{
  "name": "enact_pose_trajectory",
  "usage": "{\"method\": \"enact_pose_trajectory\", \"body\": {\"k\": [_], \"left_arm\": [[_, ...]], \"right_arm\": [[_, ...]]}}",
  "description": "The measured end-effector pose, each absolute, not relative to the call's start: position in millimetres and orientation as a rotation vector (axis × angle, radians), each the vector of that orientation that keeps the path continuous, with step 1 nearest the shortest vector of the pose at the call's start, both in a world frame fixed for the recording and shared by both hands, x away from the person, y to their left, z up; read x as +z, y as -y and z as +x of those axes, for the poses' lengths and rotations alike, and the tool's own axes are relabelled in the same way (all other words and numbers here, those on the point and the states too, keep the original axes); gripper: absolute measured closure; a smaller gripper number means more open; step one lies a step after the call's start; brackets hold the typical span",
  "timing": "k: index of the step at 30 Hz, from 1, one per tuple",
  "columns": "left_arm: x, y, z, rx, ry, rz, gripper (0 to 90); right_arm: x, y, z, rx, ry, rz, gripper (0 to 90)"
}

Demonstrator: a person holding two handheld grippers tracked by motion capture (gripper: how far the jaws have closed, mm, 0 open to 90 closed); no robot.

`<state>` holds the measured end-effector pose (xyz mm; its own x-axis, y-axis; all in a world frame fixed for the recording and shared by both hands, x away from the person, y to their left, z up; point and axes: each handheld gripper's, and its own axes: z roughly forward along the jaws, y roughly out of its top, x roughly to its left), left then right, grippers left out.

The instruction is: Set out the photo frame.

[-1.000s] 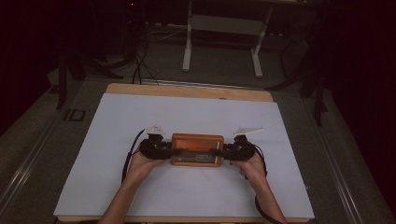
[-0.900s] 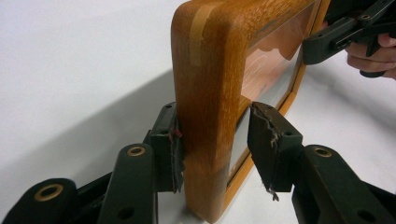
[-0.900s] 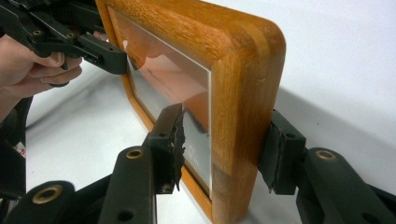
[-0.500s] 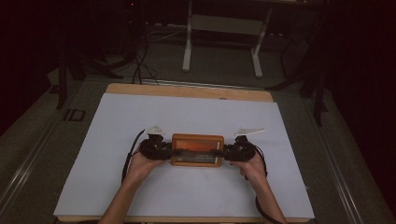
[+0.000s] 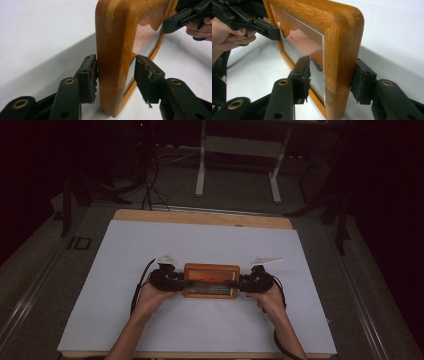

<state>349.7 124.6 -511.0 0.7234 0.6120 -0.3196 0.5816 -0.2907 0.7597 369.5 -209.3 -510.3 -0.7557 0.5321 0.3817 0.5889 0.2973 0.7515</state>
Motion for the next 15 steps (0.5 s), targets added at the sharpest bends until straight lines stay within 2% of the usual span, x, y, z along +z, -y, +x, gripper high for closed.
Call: {"method": "enact_pose_trajectory", "body": {"k": [15], "left_arm": [[-497, -138, 347, 0.113, -0.944, 1.984, 43.3]], "right_arm": [[-496, 220, 368, -1.452, 2.534, -1.085, 43.8]]}}
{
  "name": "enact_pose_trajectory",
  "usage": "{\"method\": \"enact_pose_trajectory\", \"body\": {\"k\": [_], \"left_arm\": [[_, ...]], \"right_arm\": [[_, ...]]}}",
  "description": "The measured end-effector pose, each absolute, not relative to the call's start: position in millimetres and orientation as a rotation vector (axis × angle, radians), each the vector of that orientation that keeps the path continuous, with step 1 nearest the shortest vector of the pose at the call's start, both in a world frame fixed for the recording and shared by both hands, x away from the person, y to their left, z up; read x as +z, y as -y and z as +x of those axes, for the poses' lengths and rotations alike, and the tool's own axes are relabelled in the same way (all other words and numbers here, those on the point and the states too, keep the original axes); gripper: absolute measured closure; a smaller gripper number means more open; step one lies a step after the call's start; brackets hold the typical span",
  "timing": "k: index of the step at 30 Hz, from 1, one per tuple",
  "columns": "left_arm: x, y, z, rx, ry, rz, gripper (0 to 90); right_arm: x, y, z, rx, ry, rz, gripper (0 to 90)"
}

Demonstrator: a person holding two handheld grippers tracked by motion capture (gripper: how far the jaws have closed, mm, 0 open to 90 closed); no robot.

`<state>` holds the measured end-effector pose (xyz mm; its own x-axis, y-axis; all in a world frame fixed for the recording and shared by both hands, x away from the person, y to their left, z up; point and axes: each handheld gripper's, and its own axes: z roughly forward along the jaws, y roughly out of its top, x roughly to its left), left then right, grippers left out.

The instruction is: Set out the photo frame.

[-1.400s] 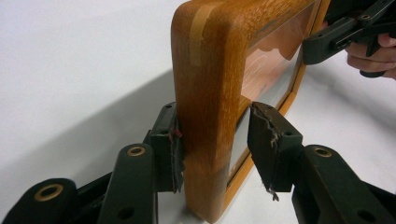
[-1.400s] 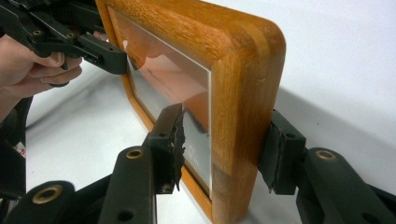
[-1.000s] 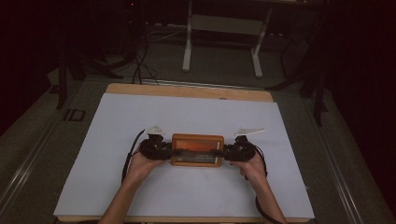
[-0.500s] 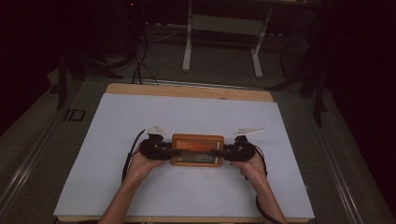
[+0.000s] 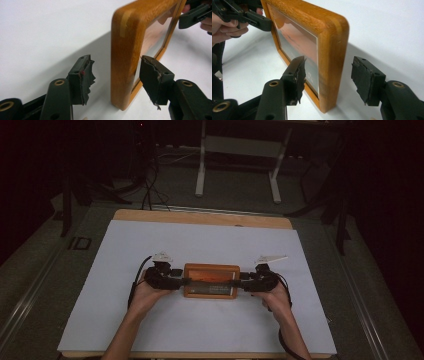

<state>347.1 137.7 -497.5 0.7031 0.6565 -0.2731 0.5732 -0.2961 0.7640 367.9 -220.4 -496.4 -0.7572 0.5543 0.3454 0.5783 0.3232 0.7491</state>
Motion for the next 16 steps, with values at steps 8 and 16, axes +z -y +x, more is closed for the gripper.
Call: {"method": "enact_pose_trajectory", "body": {"k": [8, 16], "left_arm": [[-494, -145, 346, 0.138, -0.937, 1.987, 42.8], [-486, -160, 341, 0.104, -0.878, 2.041, 40.3]], "right_arm": [[-491, 227, 367, -1.383, 2.603, -1.083, 40.9], [-485, 237, 364, -1.294, 2.705, -1.034, 42.1]]}}
